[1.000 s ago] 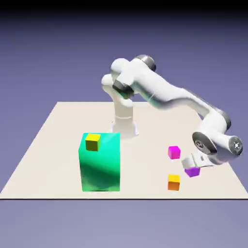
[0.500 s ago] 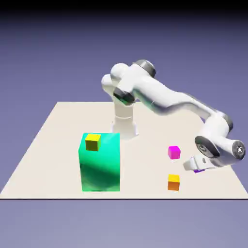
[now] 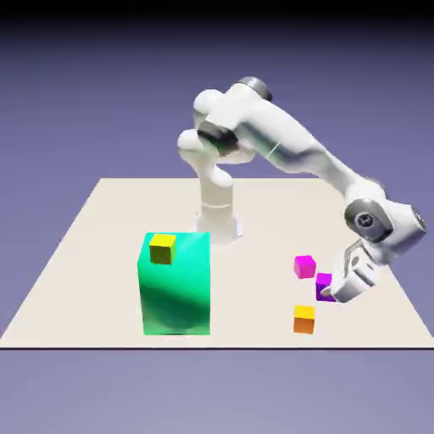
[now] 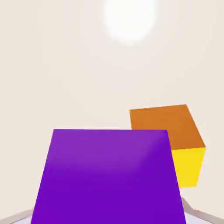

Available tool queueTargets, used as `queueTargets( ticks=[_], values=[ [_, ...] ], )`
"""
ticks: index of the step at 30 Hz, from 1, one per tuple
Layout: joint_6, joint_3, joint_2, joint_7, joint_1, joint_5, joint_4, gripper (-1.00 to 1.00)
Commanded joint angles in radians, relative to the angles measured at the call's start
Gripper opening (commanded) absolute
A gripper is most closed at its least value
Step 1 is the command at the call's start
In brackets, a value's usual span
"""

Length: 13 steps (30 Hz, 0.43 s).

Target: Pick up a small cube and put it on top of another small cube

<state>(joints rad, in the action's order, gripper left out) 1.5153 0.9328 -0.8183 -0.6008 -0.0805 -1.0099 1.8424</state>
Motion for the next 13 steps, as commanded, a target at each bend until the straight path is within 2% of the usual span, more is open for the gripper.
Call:
queueTargets(
  ticks=[1,5,10,11,13],
  values=[
    [0.003,0.001,0.015,0.044,-0.001,-0.033,0.018,-1.00],
    [0.012,0.005,0.074,0.218,-0.005,-0.155,0.089,-1.00],
    [0.093,-0.067,0.015,0.195,-0.033,-0.260,0.136,-1.00],
    [0.093,-0.067,0.015,0.195,-0.033,-0.260,0.136,1.00],
    [0.056,-0.033,0.045,0.213,-0.020,-0.217,0.117,1.00]
  ],
)
